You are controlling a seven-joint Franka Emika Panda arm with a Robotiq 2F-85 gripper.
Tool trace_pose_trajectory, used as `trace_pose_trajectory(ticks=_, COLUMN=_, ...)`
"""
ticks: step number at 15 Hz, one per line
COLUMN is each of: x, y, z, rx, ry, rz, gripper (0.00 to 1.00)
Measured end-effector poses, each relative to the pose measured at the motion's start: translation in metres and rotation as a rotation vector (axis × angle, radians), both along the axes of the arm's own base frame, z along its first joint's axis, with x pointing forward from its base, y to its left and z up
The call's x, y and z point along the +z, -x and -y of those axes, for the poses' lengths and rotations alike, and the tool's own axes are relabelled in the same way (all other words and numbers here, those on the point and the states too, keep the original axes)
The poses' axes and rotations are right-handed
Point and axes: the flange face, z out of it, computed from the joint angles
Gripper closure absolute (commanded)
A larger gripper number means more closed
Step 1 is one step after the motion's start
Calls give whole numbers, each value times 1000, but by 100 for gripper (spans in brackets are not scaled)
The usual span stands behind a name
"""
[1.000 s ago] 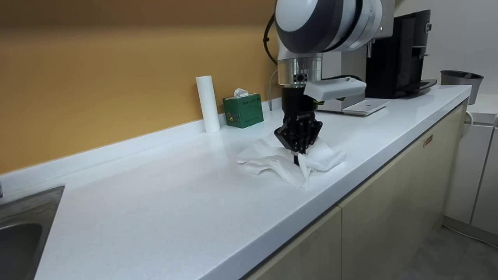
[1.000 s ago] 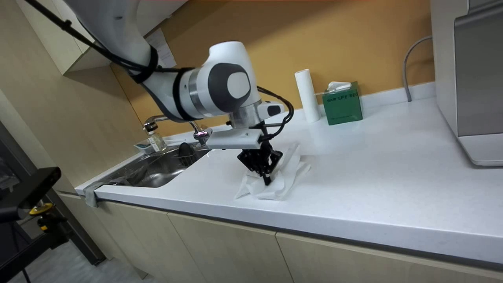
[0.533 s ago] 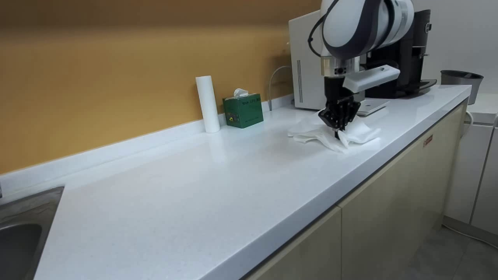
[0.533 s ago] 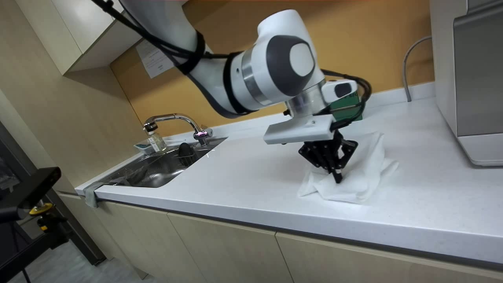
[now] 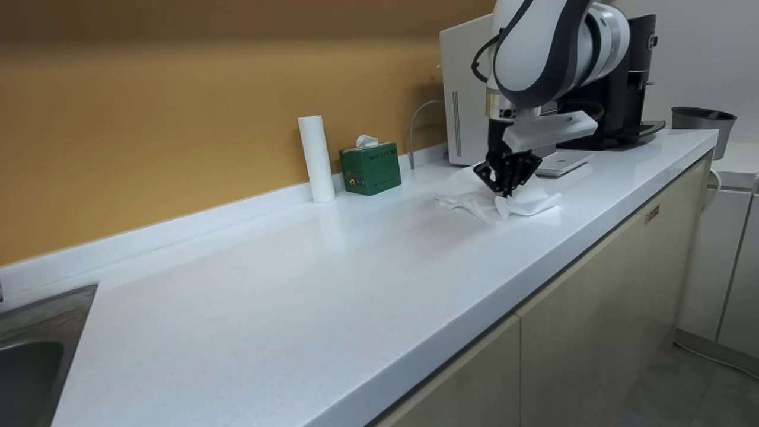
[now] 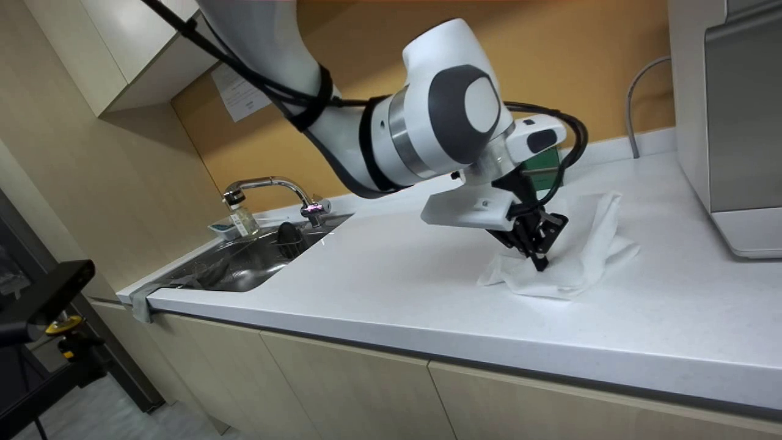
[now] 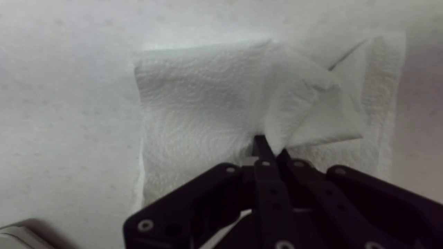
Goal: Use the cloth to clean the surface
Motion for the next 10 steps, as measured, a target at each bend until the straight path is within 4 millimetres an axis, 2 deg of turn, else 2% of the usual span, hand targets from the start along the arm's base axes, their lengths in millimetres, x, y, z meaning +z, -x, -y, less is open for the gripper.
trace_pose_trajectory(ticks=4, x=-2, y=-20, z=-60, rx=-50, ry=-52, rz=107, gripper=99)
trace_pose_trajectory(ticks=8, x=-4, y=-42, z=-129, rx=-34, ry=-116, rz=169, gripper=99)
trace_pose_trajectory(ticks=10, x=-4, y=-45, z=-166, rx=0, ry=-151, rz=165, gripper=99)
